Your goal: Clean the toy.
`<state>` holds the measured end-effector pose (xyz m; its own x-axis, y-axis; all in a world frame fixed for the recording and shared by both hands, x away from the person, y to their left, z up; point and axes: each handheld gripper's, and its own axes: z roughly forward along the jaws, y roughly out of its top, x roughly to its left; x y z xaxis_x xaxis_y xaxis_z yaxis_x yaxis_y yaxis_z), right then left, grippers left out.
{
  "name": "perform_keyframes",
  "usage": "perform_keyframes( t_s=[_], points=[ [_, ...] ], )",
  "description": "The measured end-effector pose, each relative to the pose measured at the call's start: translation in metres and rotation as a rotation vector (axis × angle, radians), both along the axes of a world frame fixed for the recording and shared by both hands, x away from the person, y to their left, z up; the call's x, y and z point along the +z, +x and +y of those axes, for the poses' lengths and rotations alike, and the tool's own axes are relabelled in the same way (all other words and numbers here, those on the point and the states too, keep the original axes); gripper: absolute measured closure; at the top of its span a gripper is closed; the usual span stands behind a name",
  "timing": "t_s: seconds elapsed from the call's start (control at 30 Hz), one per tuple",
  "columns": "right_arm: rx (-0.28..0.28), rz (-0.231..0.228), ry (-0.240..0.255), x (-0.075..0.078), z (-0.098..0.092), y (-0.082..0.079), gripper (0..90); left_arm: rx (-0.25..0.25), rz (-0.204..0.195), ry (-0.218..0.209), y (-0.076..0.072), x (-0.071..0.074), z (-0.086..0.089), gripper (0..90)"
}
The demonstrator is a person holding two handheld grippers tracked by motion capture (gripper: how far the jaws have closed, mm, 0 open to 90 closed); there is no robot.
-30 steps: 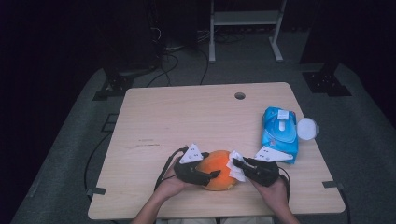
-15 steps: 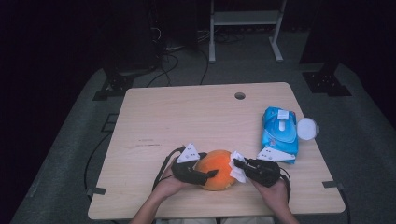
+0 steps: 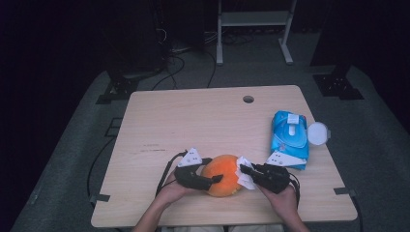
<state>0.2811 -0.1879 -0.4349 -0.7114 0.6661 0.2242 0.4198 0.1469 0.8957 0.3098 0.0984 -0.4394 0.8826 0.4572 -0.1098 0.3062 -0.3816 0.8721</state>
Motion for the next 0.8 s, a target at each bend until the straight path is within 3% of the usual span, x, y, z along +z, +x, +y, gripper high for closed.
perform_keyframes(
  t_s=[0.07,0.2,0.27,0.33,0.4,0.47,0.57,0.63,0.8],
  points=[
    [0.001,-0.007,-0.011,0.0,0.001,0.001,78.0,-0.008,-0.004,0.0,-0.001,0.0,-0.001,26.4],
    [-0.034,0.043,-0.008,-0.012,-0.006,0.007,78.0,-0.032,-0.043,0.034,-0.009,0.003,-0.012,26.0],
    [-0.03,0.029,-0.005,-0.007,-0.005,0.006,78.0,-0.052,-0.066,0.052,-0.013,0.004,-0.016,25.5],
    [0.001,0.007,0.026,0.002,0.0,0.001,78.0,-0.065,-0.078,0.057,-0.016,0.003,-0.019,25.6],
    [0.031,-0.02,0.02,0.008,0.006,-0.002,77.9,-0.07,-0.086,0.063,-0.018,0.004,-0.021,25.5],
    [0.029,-0.021,0.001,0.005,0.008,-0.001,77.8,-0.075,-0.081,0.067,-0.017,0.004,-0.021,25.7],
    [-0.022,0.017,-0.004,-0.005,-0.003,0.005,77.8,-0.076,-0.076,0.059,-0.015,0.003,-0.02,25.9],
    [-0.035,0.034,0.012,-0.007,-0.006,0.006,77.8,-0.079,-0.08,0.062,-0.016,0.003,-0.02,25.8],
    [0.014,-0.021,0.017,0.005,0.007,-0.002,77.7,-0.075,-0.075,0.054,-0.016,0.002,-0.019,25.8]
  ],
)
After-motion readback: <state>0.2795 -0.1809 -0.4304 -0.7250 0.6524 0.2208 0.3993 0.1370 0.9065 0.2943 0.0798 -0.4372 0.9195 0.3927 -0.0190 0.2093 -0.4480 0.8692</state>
